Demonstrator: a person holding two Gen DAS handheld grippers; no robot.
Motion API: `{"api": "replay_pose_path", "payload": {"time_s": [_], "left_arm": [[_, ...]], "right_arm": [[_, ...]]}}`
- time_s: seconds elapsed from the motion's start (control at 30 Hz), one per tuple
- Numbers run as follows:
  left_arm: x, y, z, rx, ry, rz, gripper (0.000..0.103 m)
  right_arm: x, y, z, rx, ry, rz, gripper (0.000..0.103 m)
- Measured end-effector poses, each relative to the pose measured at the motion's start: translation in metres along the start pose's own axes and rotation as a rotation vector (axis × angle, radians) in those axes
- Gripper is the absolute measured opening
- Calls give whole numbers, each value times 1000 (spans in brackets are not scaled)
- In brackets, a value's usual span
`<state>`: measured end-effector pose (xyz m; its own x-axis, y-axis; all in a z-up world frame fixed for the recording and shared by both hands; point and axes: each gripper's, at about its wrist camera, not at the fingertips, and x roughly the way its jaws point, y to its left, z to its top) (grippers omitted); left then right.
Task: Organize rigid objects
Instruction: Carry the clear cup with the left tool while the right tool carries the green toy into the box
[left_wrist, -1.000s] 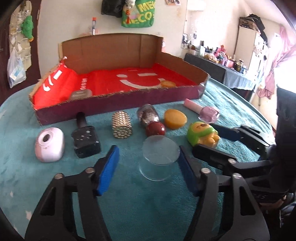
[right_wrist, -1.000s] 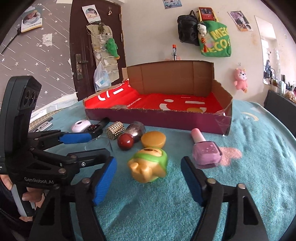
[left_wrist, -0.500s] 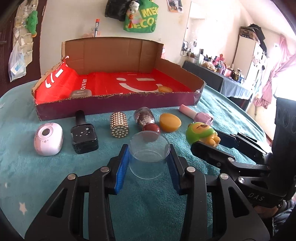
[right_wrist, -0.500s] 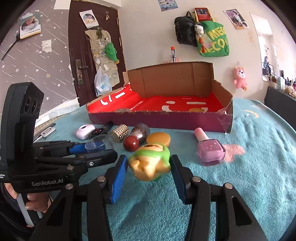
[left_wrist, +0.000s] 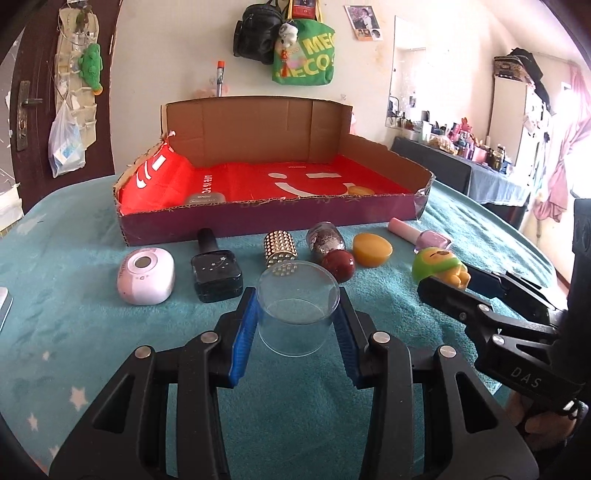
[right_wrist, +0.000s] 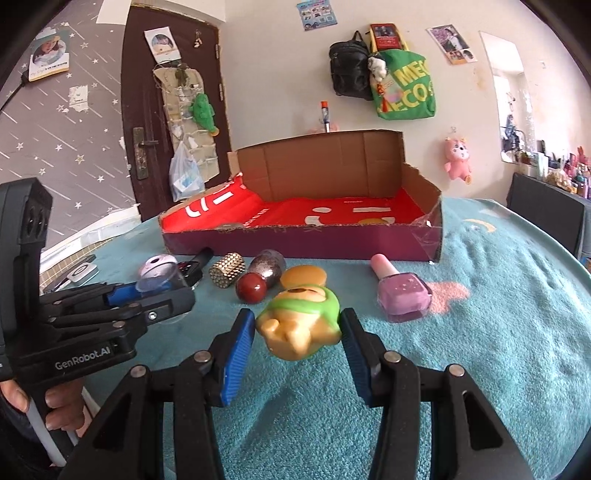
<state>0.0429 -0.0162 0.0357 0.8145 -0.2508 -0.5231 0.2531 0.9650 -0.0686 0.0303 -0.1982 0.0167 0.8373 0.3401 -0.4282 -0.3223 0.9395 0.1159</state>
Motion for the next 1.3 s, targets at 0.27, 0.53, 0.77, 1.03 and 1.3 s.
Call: {"api": "replay_pose_path", "payload": {"time_s": [0.27, 0.53, 0.77, 1.03, 1.3], "left_arm": [[1, 0, -5, -1, 4, 9, 38], [0, -2, 3, 2, -2, 15, 38], [0, 2, 41, 9, -33, 3, 38], [38, 30, 96, -4, 51, -54, 38], [85, 37, 127, 86, 123, -89, 38]], "right_arm": [[-2, -1, -4, 2, -9, -27, 51], [-4, 1, 2, -9, -14, -20, 51], [-2, 2, 36, -45, -39, -8, 51], [37, -13, 96, -66, 31, 111, 51], [102, -23, 127, -128, 169, 179, 51]]}}
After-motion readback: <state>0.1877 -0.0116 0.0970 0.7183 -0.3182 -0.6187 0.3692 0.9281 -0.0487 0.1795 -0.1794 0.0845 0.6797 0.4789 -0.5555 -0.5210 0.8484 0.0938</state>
